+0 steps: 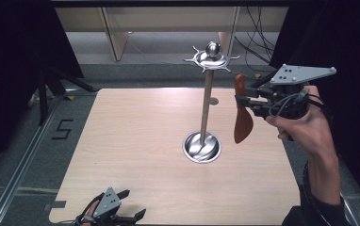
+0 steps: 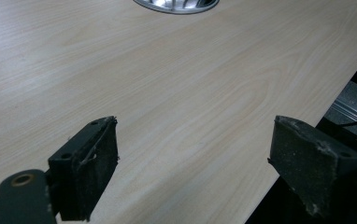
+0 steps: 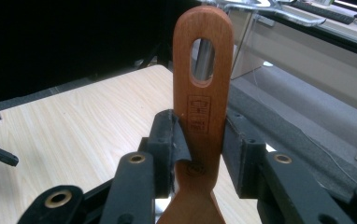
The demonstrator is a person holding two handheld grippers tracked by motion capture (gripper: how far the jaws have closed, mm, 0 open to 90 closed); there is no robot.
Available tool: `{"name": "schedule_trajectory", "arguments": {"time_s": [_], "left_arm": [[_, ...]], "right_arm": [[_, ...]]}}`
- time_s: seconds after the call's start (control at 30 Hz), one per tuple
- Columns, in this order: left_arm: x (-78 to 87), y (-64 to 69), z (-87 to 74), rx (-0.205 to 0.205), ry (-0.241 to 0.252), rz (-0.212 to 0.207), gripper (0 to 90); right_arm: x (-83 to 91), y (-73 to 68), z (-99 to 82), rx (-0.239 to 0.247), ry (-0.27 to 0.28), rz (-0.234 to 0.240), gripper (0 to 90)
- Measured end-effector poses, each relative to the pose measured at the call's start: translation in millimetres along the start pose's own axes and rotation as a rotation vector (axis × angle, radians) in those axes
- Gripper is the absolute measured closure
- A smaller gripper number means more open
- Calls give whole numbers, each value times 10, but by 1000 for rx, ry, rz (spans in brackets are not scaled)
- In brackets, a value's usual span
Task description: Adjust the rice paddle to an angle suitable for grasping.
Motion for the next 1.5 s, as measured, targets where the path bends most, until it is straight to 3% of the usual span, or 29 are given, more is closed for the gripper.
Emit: {"name": "schedule_trajectory", "arguments": {"time_s": [0.17,0.27,0.3,0.4,0.5,0.53,1.0,1.37,1.5], "left_arm": [[0,1,-1,0,0,-1,148],[-1,4,-6,-2,-2,-6,149],[5,-8,-5,-26,-12,-6,148],[5,1,-5,-3,-8,0,149],[6,-9,-4,-24,-11,-4,148],[1,1,-1,1,-4,-2,148],[5,0,-5,-2,-7,-1,148],[5,1,-3,-1,-7,-5,149],[9,1,-4,-3,-6,-1,148]], "right_arm": [[-17,8,46,-13,1,3,671],[-19,30,59,6,0,3,672],[-24,16,68,-25,-9,11,672],[-19,52,107,-13,8,-3,671],[-32,39,122,-24,11,-4,671],[-39,50,140,-3,11,-2,671],[-98,65,206,-30,6,4,671],[-136,75,221,-22,3,14,671],[-153,80,224,-44,-4,6,671]]}}
Point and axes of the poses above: each handheld gripper's, and its own axes: x roughly backward along the jaws, z roughly out of its top, y roughly to its right, the point moved 9 cm from there along -x, roughly forward along the jaws, and after that the axes turned 4 degrees about x, right-handed, at the moved point
